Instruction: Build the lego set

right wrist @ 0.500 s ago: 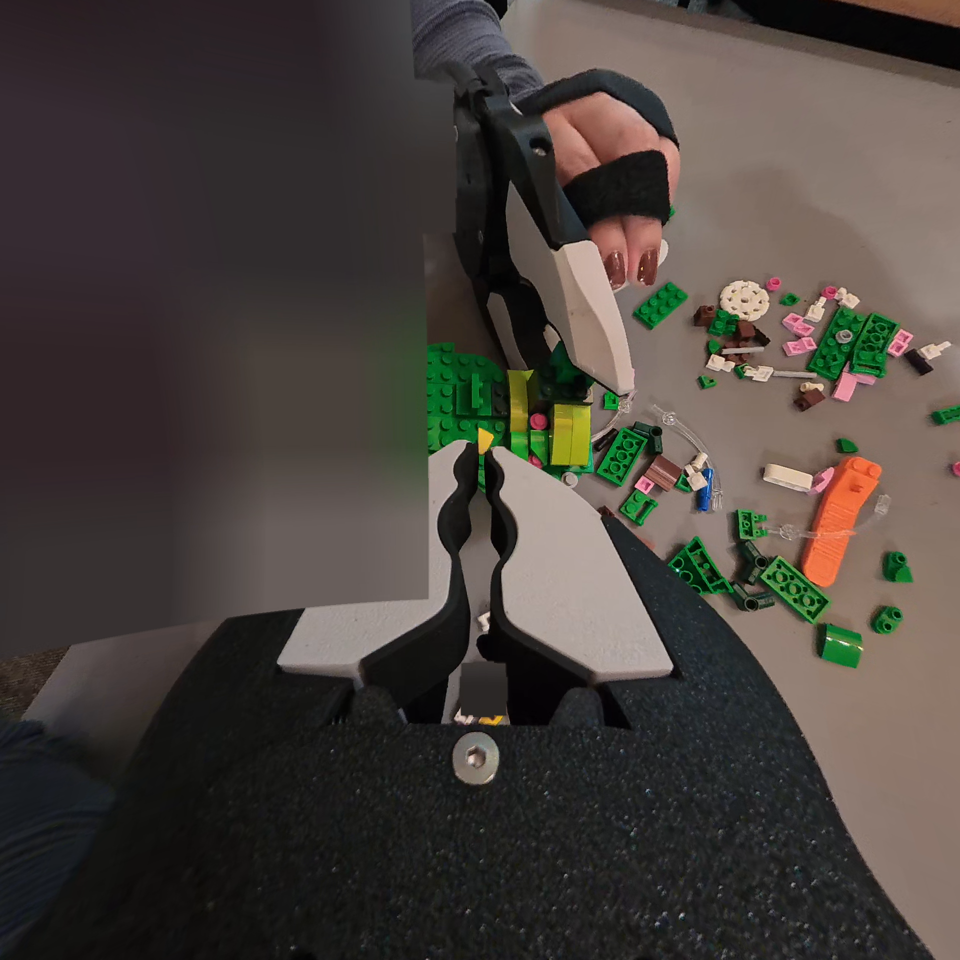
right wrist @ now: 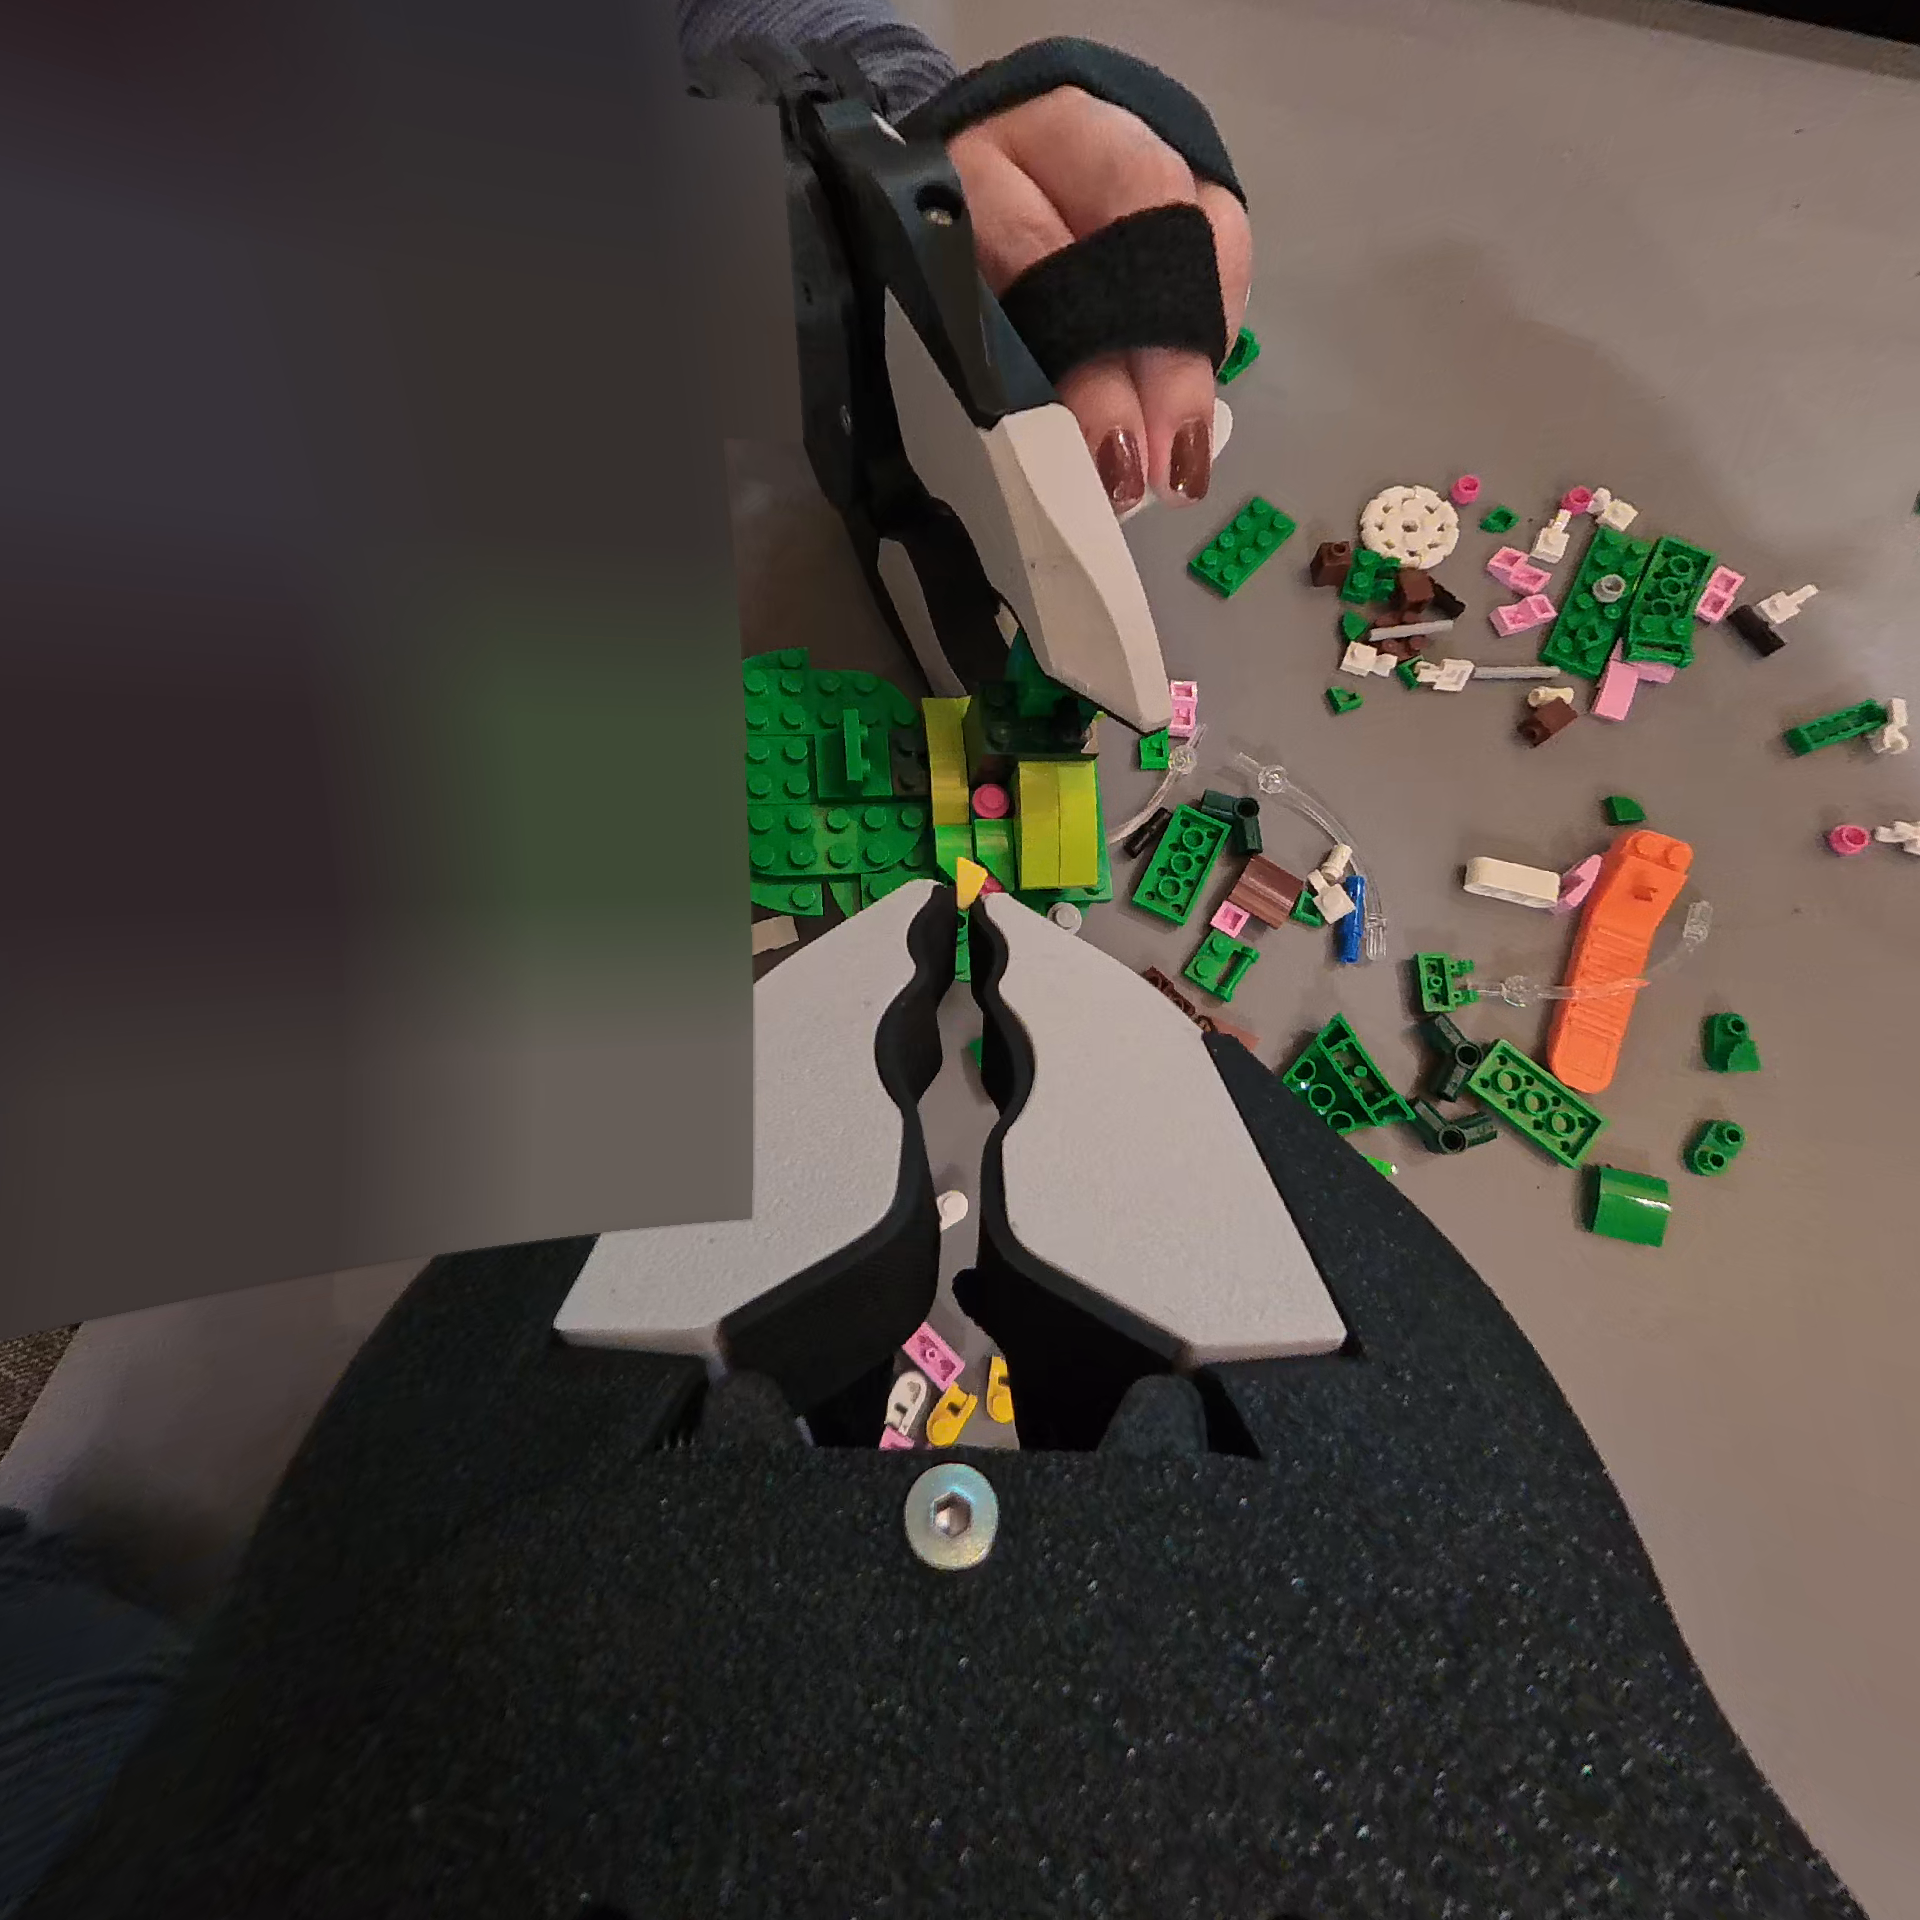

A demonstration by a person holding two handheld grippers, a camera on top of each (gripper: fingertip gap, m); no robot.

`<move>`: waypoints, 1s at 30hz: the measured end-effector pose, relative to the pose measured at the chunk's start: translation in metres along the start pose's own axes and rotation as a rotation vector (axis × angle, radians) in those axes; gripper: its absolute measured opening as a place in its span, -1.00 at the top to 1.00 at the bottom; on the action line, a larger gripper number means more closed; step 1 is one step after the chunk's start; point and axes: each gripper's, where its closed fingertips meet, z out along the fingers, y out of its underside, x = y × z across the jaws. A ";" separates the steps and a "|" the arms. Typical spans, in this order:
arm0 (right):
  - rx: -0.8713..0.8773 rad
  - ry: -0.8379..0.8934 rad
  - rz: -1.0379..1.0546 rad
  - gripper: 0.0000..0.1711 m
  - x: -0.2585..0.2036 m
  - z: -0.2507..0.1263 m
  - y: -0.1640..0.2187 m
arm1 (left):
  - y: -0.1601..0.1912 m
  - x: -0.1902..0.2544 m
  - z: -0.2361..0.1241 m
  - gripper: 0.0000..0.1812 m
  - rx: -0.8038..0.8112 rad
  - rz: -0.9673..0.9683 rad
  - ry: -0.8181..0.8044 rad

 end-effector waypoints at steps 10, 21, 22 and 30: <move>0.111 0.045 -0.095 0.99 0.006 -0.005 -0.013 | 0.000 -0.003 -0.001 0.47 0.004 -0.004 -0.014; 0.485 0.271 -0.487 0.99 0.004 -0.043 -0.053 | 0.001 0.000 0.000 0.47 0.000 -0.006 -0.001; 0.482 0.264 -0.472 0.99 0.005 -0.042 -0.053 | 0.001 0.000 0.000 0.47 0.000 -0.006 0.001; 0.578 0.076 0.227 0.98 0.035 -0.053 -0.058 | 0.003 -0.001 0.000 0.47 -0.005 -0.010 -0.001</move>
